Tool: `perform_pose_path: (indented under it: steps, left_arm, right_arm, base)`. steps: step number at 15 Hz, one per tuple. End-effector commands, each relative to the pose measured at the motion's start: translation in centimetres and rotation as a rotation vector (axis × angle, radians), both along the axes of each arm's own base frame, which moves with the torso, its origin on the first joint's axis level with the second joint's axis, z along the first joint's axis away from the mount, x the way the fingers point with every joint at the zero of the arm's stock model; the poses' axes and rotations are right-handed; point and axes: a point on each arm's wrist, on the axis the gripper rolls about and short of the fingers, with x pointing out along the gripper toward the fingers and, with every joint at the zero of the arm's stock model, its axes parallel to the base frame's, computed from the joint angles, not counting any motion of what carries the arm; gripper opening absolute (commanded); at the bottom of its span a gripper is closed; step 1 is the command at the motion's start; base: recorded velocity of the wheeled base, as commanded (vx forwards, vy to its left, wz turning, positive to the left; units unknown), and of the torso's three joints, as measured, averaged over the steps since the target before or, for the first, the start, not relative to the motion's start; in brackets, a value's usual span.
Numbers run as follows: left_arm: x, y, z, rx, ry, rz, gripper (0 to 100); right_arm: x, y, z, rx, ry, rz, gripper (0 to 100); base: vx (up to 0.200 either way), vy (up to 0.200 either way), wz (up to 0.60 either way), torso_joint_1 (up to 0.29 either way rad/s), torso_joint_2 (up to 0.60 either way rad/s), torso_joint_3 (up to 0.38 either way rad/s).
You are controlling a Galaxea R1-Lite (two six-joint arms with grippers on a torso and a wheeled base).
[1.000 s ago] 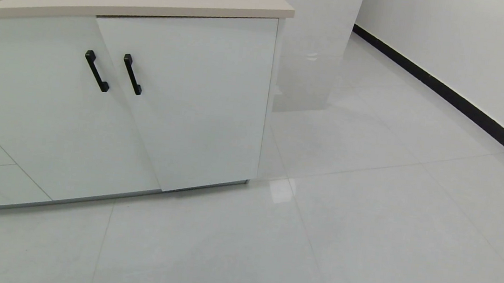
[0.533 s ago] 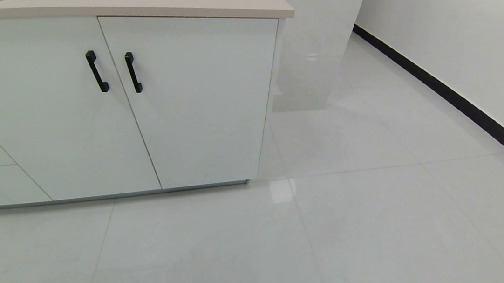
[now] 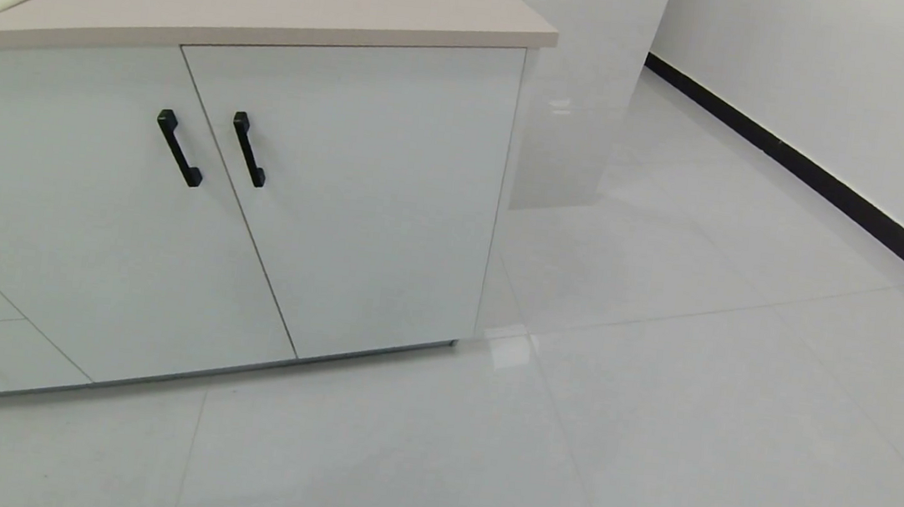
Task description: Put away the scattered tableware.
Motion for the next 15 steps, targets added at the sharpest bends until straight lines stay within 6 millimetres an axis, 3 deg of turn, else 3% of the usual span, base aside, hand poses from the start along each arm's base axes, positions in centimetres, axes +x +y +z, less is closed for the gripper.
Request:
perform_pose_path:
  steps: [1, 5, 12, 15]
  left_arm:
    - [0.01, 0.00, 0.00, -0.001, 0.001, 0.001, 100]
    - [0.01, 0.00, 0.00, 0.001, 0.001, 0.001, 100]
    - [0.01, 0.00, 0.00, -0.001, 0.001, 0.001, 100]
    - [0.01, 0.00, 0.00, -0.003, 0.001, 0.001, 100]
  right_arm:
    - [0.03, 0.00, 0.01, 0.000, 0.004, 0.002, 0]
    - [0.03, 0.00, 0.01, 0.000, 0.004, 0.000, 0]
    - [0.03, 0.00, 0.01, 0.000, 0.004, 0.000, 0]
    - [0.03, 0.00, 0.01, 0.000, 0.004, 0.000, 0]
  base:
    - [0.200, 0.200, 0.00, 0.002, -0.01, 0.002]
    - [0.050, 0.200, 0.00, 0.008, 0.00, 0.003]
    - [0.029, 0.200, 0.60, 0.003, 0.00, 0.003]
    - [0.000, 0.000, 0.60, 0.006, 0.00, 0.001]
